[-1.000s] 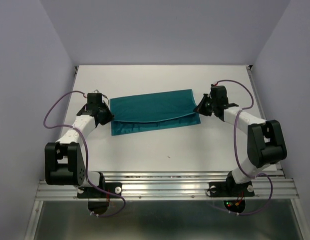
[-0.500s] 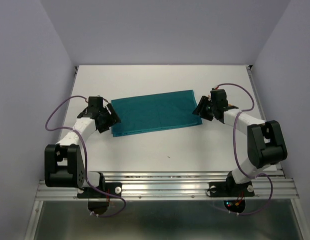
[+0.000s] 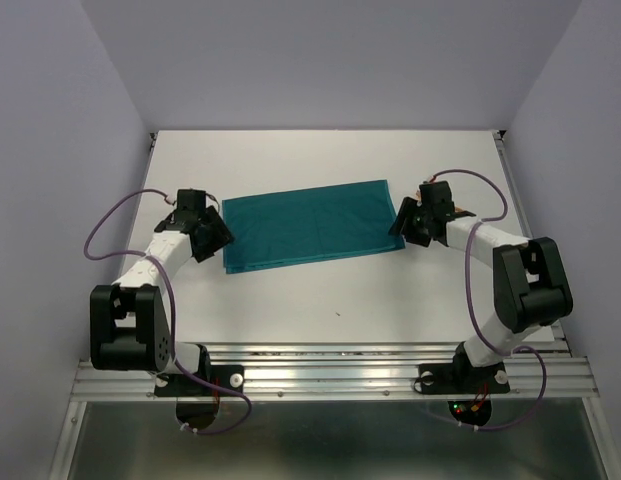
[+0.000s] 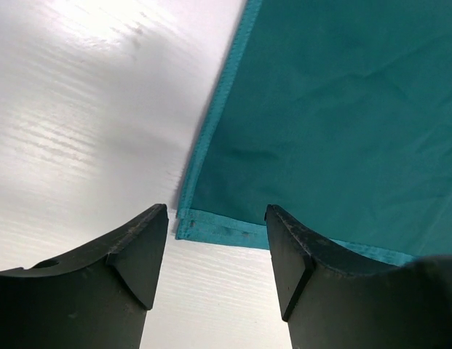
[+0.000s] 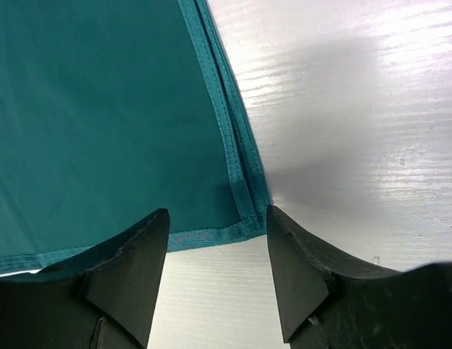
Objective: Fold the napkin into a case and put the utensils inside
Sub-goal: Fold and flatten the napkin at the center of the board, then smooth out the rectangle-folded napkin at the center of the board.
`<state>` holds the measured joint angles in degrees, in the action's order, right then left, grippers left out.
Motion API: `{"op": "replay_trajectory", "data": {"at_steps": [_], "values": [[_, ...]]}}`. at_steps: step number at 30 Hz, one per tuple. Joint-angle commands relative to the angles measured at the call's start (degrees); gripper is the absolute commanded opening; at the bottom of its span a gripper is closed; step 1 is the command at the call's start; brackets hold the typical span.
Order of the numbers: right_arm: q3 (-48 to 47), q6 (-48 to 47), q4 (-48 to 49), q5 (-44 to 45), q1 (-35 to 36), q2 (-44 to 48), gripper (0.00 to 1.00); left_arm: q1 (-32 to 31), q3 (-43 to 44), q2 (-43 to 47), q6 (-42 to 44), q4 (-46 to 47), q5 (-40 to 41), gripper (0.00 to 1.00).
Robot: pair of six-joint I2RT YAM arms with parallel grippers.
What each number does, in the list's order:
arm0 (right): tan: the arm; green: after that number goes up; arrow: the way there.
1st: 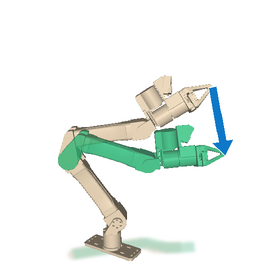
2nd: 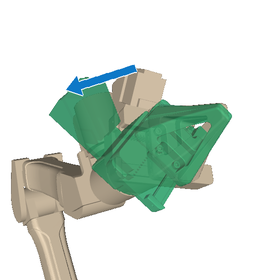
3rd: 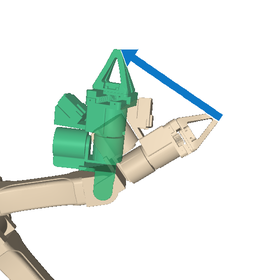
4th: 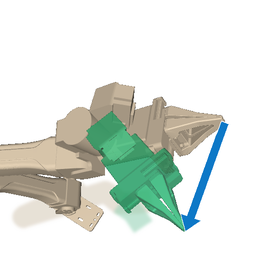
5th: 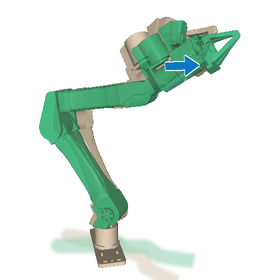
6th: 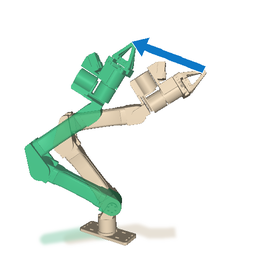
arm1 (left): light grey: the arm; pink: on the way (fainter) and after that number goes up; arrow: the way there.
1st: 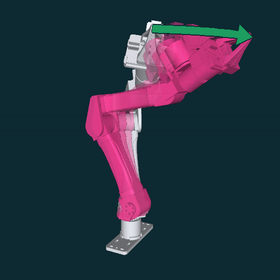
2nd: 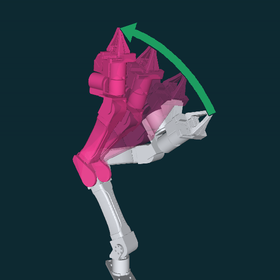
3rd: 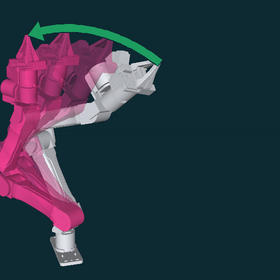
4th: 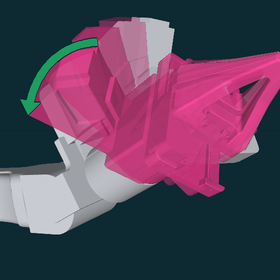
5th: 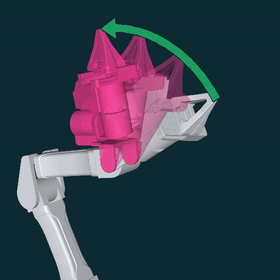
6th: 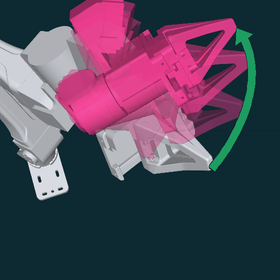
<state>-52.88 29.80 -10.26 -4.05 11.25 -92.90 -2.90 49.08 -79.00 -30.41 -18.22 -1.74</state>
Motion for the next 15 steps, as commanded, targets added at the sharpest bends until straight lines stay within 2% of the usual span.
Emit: {"op": "replay_trajectory", "data": {"at_steps": [1,6,9,12,15], "values": [[-2.1,-1.7,-0.6,0.2,0.0,-1.8,0.61,-0.2,-2.2,-1.4,-2.6,-1.9,4.5,0.66],[-2.4,-1.9,-0.5,-0.5,0.0,-4.2,0.57,-0.2,-5.4,-3.6,-4.9,0.7,3.6,0.63],[-2.1,-2.0,-0.5,0.4,0.0,-4.6,0.52,-0.2,-6.3,-4.5,-5.7,1.7,2.4,0.61],[-2.0,-2.0,-0.6,1.2,0.0,-4.7,0.45,-0.2,-6.6,-5.6,-5.8,2.9,2.0,0.59],[-1.8,-1.9,-0.6,1.8,0.0,-4.7,0.33,-0.2,-6.5,-5.9,-5.9,3.2,2.1,0.59]]}}
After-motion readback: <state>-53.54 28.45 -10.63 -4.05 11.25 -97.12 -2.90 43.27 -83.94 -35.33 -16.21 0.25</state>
